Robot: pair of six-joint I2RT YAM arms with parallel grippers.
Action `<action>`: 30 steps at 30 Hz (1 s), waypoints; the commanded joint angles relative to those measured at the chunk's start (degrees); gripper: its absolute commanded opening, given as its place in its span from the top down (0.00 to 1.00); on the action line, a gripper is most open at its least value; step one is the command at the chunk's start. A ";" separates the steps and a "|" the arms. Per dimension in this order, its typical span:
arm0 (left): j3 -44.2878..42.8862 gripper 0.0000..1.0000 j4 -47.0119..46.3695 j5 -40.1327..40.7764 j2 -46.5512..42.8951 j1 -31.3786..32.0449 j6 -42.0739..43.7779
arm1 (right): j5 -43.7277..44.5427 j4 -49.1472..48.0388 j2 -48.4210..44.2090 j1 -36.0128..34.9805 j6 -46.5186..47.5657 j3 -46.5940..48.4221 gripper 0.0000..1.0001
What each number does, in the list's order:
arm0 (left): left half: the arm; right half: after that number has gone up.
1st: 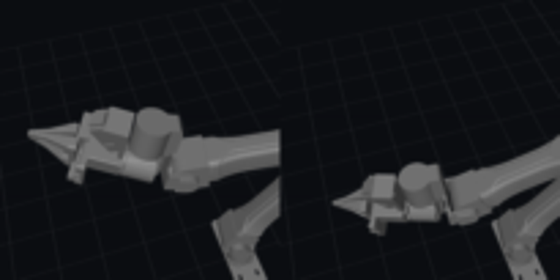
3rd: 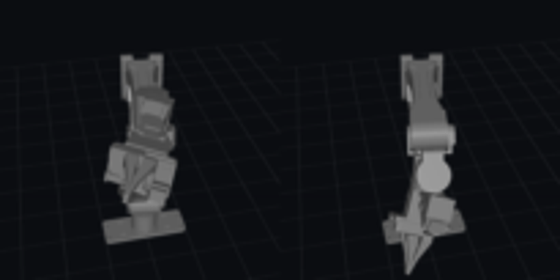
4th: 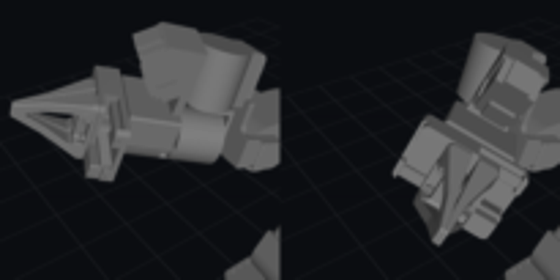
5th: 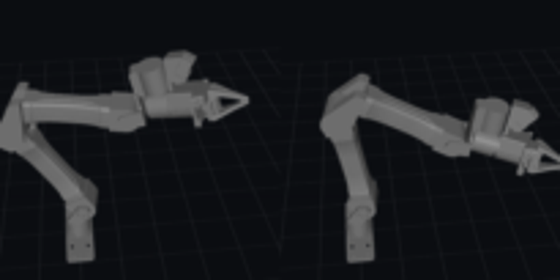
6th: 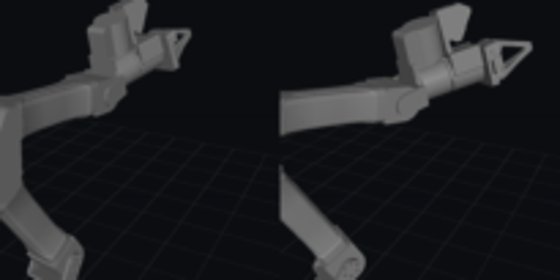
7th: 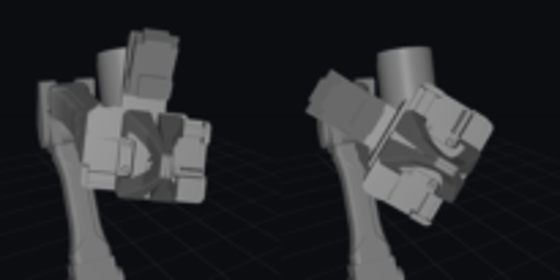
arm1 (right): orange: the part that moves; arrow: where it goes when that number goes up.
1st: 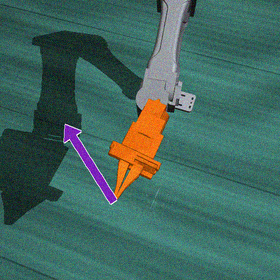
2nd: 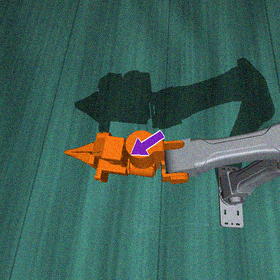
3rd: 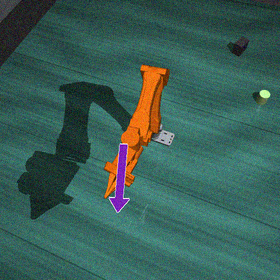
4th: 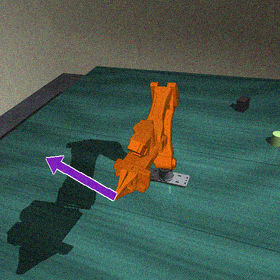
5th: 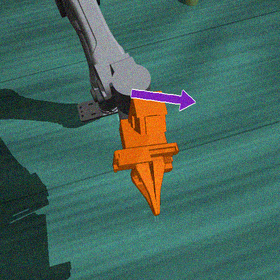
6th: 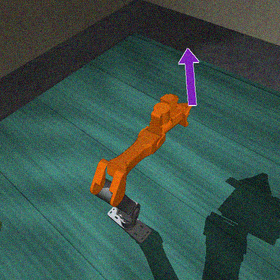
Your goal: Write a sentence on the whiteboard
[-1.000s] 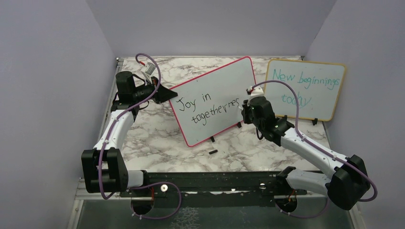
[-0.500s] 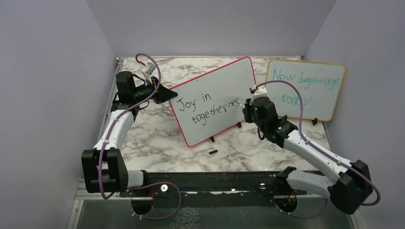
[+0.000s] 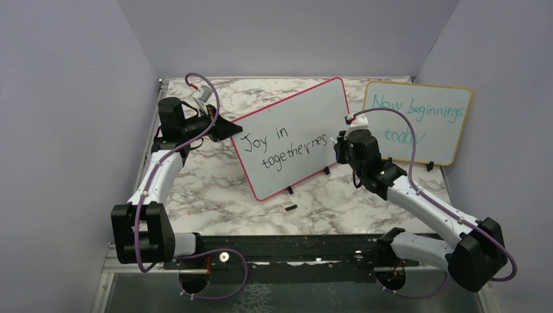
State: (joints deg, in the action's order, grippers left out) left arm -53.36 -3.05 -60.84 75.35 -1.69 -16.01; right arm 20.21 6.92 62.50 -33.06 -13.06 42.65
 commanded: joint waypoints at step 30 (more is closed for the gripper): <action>1.07 1.00 4.98 7.38 2.09 0.50 6.43 | -3.29 -5.95 2.42 1.59 1.02 1.31 0.99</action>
State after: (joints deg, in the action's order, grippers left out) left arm -53.36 -3.03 -60.84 75.35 -1.69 -16.01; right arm 19.18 3.84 65.28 -31.79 -12.43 42.68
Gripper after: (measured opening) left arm 0.039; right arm 0.164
